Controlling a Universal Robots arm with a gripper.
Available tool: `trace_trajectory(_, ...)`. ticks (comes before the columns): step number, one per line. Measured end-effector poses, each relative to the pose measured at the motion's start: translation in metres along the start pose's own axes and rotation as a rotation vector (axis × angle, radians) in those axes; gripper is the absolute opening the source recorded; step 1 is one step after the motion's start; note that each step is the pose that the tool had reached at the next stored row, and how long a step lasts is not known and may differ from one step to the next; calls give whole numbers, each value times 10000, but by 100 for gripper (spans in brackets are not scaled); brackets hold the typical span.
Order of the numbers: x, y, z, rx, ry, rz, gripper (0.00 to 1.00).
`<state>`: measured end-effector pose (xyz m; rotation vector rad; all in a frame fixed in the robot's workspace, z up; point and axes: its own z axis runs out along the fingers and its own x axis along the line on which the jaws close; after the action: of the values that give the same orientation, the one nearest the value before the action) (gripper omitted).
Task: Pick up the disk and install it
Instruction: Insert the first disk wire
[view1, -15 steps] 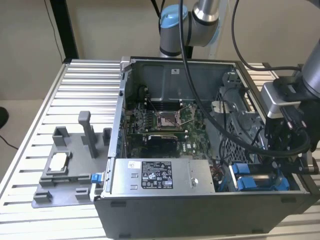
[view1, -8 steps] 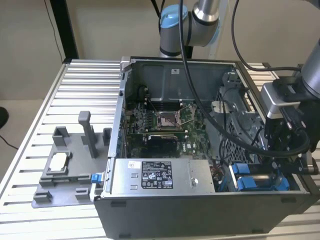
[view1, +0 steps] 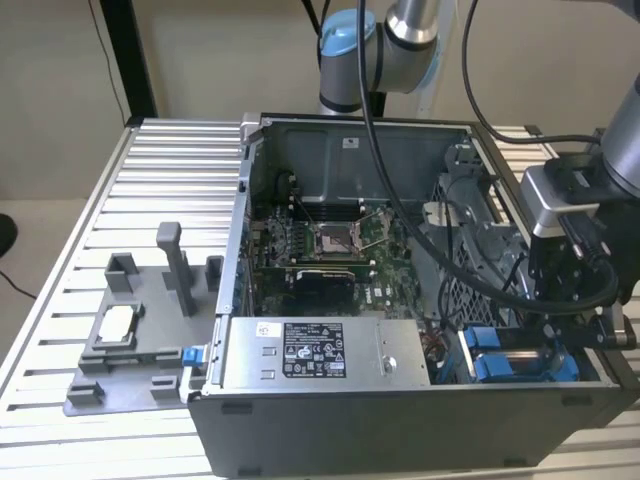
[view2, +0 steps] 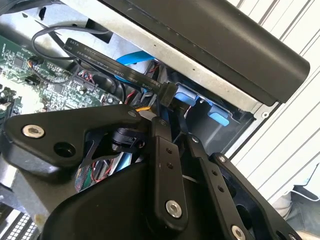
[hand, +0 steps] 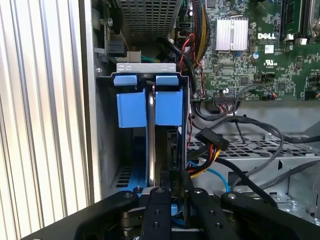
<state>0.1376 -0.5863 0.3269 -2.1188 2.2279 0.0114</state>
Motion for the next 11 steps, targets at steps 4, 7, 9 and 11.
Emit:
trace_trajectory(4, 0, 0, 3, 0, 4, 0, 0)
trace_trajectory(7, 0, 0, 3, 0, 7, 0, 0)
trace_trajectory(9, 0, 0, 3, 0, 9, 0, 0)
trace_trajectory(11, 1, 1, 2, 0, 19, 0, 0)
